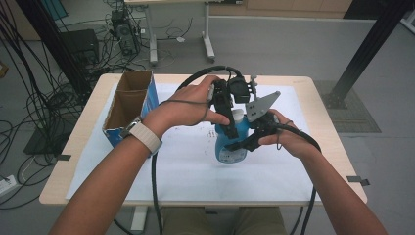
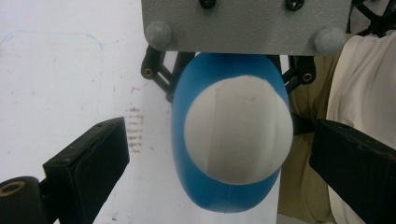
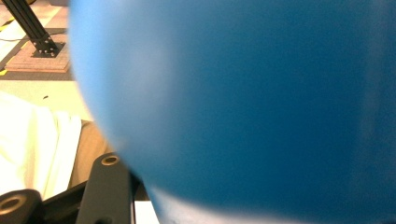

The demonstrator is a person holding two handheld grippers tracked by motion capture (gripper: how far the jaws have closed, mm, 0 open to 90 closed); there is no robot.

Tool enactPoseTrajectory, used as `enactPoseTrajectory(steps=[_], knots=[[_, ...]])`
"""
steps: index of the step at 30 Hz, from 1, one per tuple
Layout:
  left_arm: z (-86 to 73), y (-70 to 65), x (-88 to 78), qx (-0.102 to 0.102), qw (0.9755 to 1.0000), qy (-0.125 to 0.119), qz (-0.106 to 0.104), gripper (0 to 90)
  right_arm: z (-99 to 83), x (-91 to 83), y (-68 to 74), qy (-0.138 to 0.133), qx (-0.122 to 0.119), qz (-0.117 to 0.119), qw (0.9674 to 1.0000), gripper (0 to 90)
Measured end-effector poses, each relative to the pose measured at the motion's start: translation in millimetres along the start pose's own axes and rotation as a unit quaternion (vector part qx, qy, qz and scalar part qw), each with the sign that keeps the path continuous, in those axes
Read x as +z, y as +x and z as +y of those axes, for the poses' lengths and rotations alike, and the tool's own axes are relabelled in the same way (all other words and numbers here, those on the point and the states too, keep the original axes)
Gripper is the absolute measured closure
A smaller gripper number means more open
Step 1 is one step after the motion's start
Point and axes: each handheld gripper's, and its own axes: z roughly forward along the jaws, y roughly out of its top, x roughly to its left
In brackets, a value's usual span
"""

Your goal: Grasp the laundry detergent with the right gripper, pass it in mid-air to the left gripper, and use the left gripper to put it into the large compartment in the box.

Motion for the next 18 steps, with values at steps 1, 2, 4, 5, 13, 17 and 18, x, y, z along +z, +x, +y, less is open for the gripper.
enactPoseTrajectory(steps=[1, 2, 4, 5, 13, 17, 18], knots=[[-0.1, 0.1, -0.1, 0.001, 1.0, 0.0, 0.001, 5.3, 0.0, 0.0, 0.0, 0.0, 0.0, 0.0, 1.0, 43.0], [-0.3, 0.1, -0.1, 0.001, 1.0, 0.0, 0.001, 5.3, -0.1, 0.0, -0.1, 0.0, 0.0, 0.0, 1.0, 43.0], [-0.7, -0.1, -0.3, -0.002, 1.0, -0.002, 0.001, 5.4, -0.1, 0.1, -0.1, 0.001, 0.0, -0.001, 1.0, 43.0], [-1.1, 0.0, -0.8, -0.002, 1.0, -0.004, 0.002, 5.4, -0.1, 0.1, -0.2, 0.001, -0.001, -0.001, 1.0, 43.0], [-2.0, 0.0, -1.3, -0.001, 1.0, -0.003, 0.001, 5.6, -0.4, 0.5, -0.6, 0.0, -0.001, 0.002, 1.0, 43.0], [-2.1, -0.3, -1.2, -0.002, 1.0, -0.003, 0.001, 5.6, -0.5, 1.1, -0.3, 0.002, 0.0, 0.004, 1.0, 43.0], [-2.1, -0.3, -1.2, -0.002, 1.0, -0.003, 0.002, 5.6, -0.5, 1.1, -0.4, 0.003, -0.001, 0.004, 1.0, 43.0]])
